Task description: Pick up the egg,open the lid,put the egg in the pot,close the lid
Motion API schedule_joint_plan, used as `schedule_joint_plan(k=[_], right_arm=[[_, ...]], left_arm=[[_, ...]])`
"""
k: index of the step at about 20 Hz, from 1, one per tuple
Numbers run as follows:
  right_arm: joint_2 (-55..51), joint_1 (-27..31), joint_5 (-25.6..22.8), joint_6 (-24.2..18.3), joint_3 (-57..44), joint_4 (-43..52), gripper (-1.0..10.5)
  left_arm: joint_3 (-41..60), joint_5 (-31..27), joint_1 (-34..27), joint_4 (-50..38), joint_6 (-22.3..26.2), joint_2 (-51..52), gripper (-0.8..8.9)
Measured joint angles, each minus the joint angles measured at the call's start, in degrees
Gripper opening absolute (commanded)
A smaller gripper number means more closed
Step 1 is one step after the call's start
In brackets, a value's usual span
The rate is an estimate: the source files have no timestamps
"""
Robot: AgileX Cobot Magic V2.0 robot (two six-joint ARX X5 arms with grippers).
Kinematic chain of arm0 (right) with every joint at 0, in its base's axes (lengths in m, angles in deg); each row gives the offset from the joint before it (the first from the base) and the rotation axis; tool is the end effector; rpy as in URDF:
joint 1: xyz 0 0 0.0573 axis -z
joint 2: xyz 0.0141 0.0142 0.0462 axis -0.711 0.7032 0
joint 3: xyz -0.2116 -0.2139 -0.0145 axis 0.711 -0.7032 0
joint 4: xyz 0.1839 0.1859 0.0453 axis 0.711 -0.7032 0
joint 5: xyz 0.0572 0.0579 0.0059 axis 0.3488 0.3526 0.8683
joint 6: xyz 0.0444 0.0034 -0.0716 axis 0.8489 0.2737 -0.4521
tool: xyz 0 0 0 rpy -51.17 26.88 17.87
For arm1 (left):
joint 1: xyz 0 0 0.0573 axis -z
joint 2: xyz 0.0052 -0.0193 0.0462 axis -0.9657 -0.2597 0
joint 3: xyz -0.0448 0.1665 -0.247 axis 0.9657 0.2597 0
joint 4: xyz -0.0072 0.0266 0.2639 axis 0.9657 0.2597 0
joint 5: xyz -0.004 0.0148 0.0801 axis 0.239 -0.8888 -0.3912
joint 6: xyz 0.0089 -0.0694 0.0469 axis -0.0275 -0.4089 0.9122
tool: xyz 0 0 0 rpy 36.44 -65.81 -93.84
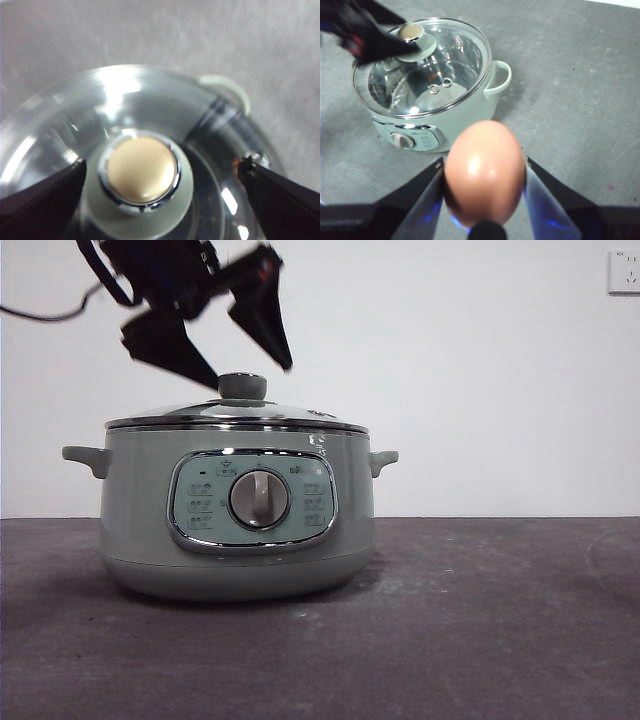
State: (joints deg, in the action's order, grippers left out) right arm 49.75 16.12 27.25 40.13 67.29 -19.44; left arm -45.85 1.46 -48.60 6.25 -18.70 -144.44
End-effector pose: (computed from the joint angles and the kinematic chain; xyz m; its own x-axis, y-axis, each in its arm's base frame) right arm 0.1451 0.0853 0.3731 0.7169 0.4601 -0.5238 -0.5080 0.8593 0.0595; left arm 0.3448 -0.1834 0.3080 0.6285 -0.4875 -0.6061 0.5538 0.8276 -0.0914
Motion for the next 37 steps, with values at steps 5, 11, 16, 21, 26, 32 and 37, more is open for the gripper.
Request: schedule_joint_plan(k=[5, 11, 16, 21, 26, 32, 37], right_arm=[[0.0, 0.0, 0.0, 0.0, 0.0, 0.0, -0.2], [0.0, 0.0, -0.2, 0.0, 0.0, -0.1, -0.2], [0.0, 0.0, -0.2, 0.0, 0.0, -0.1, -0.2], [0.0, 0.0, -0.2, 0.0, 0.0, -0.2, -0.2], [0.1, 0.0, -0.1, 0.0, 0.0, -0.1, -0.2], [4.5, 0.0, 3.7, 0.0, 0.0, 3.9, -0.2], [13.9, -2.5, 6.0, 0.4, 1.1, 13.0, -0.2]], left_arm=[[-0.2, -2.7, 0.8, -1.0, 0.0, -1.8, 5.19], [-0.2, -4.1, 1.0, -0.9, 0.0, -1.8, 1.26], [0.0, -3.9, 1.0, 0.7, -1.1, -0.3, 0.05], [0.1, -3.9, 1.0, 1.4, -1.1, 1.7, -0.08], [0.4, -3.4, 1.1, 2.8, -1.6, 6.1, -0.08], [0.4, -4.2, -0.7, 8.5, -1.5, 18.7, -0.08], [0.4, -8.3, -1.8, 21.2, -0.8, 32.5, -0.08]])
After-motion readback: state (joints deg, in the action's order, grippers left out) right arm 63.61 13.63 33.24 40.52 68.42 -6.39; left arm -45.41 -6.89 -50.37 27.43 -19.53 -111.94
